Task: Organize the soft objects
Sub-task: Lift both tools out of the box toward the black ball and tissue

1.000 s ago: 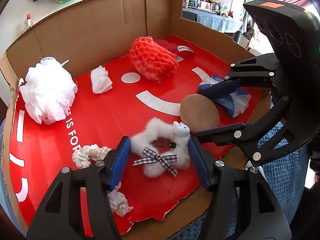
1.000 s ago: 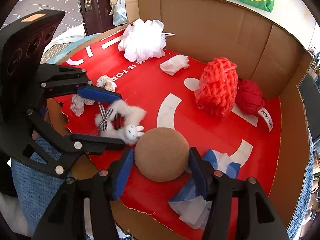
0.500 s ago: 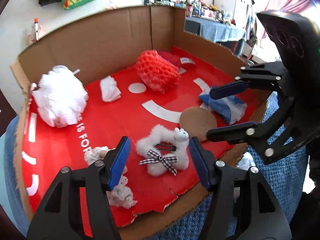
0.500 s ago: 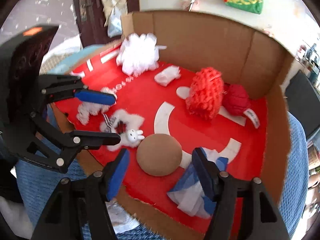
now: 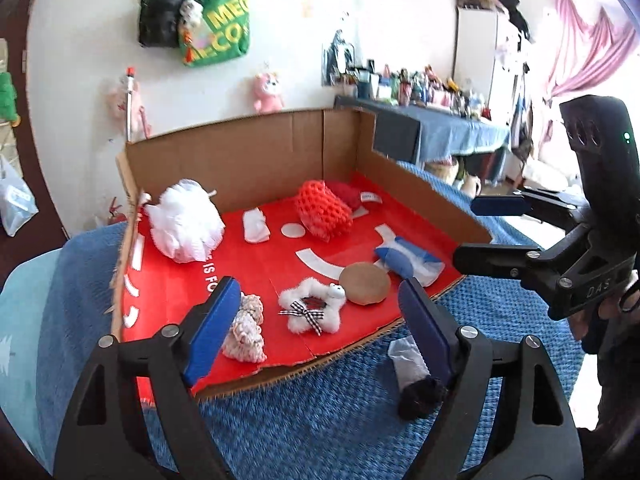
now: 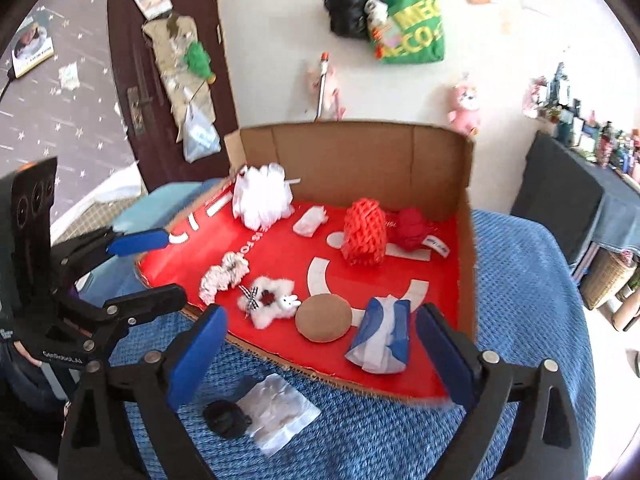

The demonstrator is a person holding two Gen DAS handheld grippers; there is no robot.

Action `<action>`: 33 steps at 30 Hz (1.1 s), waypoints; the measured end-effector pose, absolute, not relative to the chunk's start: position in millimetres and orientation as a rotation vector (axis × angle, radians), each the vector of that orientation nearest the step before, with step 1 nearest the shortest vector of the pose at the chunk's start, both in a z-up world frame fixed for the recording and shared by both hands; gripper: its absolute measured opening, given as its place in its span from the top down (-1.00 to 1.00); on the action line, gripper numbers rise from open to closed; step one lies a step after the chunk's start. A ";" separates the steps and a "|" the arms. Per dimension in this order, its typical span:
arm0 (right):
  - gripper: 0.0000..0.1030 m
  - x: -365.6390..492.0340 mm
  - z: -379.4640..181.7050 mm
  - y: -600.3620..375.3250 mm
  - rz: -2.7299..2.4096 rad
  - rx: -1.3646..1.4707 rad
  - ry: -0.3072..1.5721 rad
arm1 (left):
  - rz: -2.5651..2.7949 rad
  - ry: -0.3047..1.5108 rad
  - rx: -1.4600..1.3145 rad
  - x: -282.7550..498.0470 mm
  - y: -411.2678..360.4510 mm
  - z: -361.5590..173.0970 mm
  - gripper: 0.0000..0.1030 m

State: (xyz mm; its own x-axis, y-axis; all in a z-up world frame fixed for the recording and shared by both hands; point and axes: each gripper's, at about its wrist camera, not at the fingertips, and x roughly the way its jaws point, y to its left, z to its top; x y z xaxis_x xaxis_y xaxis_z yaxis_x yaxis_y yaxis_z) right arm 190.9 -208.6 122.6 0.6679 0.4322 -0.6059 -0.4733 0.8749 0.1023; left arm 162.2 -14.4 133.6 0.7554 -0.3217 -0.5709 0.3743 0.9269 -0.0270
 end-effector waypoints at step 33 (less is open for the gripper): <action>-1.00 65.7 83.4 -209.4 0.189 -0.009 0.396 | -0.209 0.408 0.004 55.2 -6.6 103.2 -0.84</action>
State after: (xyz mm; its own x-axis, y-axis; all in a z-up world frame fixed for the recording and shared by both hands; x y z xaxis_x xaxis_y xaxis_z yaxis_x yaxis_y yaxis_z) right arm 65.7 -209.4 83.4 0.9053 0.1810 -0.3844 -0.1847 0.9824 0.0276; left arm 55.2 -6.6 103.2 0.8967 -0.2006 -0.3945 0.2024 0.9786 -0.0375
